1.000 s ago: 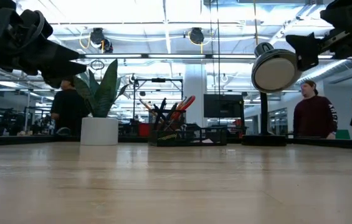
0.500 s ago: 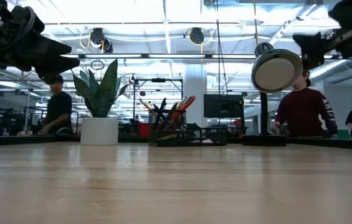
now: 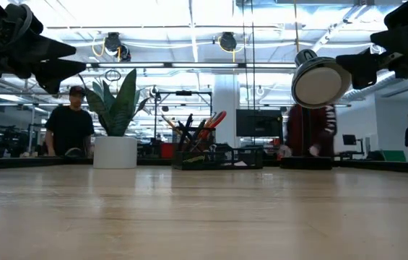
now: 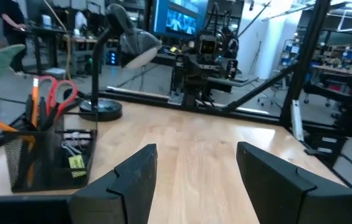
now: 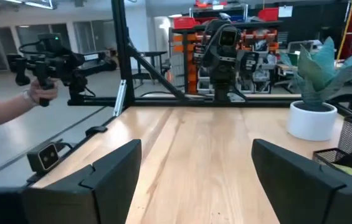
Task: Pick and place office supplies into organizer
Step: Return to Home Position
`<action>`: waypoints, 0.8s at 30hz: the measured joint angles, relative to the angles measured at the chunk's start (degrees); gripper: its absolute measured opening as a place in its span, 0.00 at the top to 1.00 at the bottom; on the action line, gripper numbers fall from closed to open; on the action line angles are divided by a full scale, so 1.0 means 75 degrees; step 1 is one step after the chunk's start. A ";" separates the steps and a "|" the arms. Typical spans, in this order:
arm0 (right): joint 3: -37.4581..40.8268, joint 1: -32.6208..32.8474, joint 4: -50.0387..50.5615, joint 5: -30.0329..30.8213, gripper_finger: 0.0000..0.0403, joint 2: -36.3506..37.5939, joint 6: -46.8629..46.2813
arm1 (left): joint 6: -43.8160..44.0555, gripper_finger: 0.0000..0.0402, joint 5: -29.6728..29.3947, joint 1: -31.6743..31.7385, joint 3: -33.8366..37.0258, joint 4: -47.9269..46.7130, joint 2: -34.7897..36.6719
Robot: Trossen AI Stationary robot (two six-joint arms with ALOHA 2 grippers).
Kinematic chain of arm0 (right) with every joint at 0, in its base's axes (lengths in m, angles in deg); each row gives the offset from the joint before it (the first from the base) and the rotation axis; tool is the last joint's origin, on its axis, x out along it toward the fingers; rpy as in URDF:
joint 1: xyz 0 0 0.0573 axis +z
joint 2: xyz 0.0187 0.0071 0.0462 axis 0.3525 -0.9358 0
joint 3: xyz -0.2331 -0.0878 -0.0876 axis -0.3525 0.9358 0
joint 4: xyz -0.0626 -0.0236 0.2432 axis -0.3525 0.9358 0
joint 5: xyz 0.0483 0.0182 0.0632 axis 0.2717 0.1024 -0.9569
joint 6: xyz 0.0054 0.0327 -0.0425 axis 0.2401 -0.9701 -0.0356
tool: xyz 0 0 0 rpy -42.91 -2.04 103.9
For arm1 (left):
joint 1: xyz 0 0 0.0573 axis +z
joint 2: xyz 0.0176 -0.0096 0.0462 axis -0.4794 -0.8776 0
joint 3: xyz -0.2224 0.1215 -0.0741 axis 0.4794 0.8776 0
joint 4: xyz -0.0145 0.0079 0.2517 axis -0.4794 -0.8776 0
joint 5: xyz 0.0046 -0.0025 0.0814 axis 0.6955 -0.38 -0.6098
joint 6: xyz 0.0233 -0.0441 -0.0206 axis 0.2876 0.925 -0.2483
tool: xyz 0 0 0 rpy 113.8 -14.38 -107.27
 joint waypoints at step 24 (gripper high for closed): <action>0.0093 0.0003 -0.0272 0.0190 0.27 -0.0090 -0.0539 | 0.0763 0.44 -0.0099 0.0000 -0.0231 -0.0660 -0.0050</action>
